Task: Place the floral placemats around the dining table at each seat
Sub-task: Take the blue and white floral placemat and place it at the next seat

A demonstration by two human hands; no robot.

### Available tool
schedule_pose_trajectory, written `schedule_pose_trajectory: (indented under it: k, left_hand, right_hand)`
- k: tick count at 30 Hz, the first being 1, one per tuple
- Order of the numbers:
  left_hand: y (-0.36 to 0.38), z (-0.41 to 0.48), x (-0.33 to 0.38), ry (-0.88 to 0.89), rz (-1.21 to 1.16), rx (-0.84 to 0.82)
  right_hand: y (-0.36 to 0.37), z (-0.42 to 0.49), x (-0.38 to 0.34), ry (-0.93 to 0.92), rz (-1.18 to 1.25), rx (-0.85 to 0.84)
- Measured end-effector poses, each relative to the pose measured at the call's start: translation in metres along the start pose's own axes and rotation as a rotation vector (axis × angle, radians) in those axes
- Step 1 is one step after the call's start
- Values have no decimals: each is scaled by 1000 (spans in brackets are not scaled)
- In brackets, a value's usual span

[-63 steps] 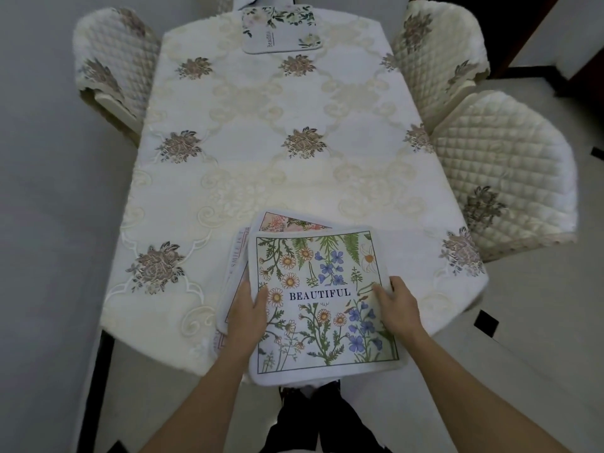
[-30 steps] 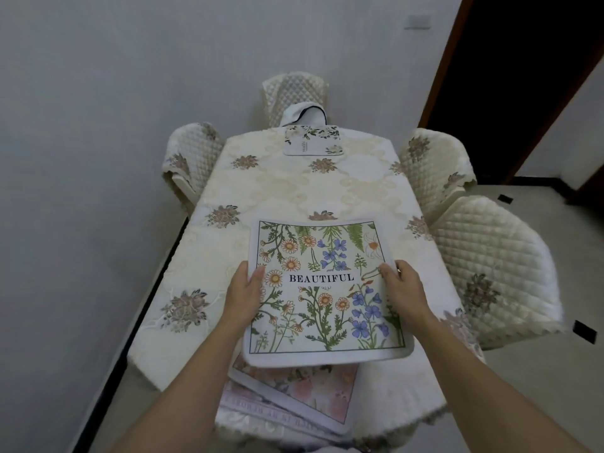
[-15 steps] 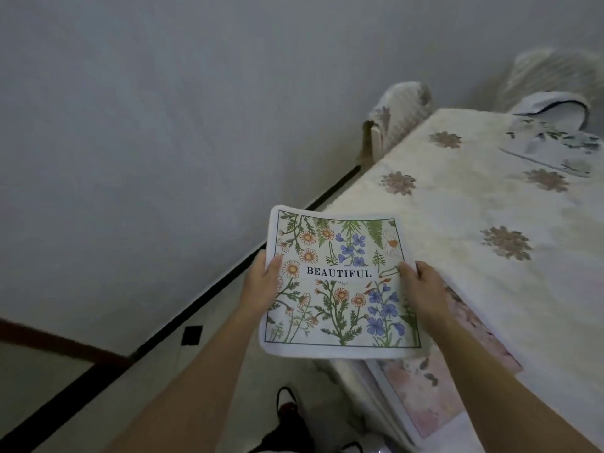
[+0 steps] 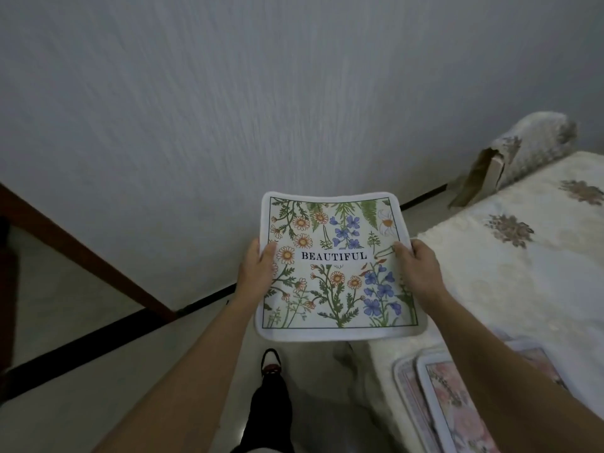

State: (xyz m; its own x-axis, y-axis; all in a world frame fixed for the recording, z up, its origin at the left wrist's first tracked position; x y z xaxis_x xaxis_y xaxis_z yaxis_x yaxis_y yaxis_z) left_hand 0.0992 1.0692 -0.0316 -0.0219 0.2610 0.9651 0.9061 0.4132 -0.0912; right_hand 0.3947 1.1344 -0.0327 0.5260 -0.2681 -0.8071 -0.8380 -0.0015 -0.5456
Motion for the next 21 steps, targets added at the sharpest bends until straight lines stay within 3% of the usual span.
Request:
schedule_pose_trajectory:
  k: [12,21]
  left_hand:
    - [-2,218,35,24,78,-163]
    - [65,324,87,98,148,-413]
  right_hand:
    - [84,139,-70,111,46,53]
    - [72,202,-80,240,113,256]
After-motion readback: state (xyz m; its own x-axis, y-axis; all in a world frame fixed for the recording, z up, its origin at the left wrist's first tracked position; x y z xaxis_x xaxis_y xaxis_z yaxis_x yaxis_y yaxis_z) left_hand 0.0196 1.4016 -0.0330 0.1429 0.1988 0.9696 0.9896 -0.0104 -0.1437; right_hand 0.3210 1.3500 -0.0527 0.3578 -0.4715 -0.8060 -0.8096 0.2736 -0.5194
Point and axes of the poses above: each hand's wrist, its own z-axis towards the middle knuckle, its own y-axis out of the palm, x = y × z, the point moved 4 cm from there along z, towards the middle knuckle, and after that the axes turned 9 degrees about -z, right-handed, at the moved point
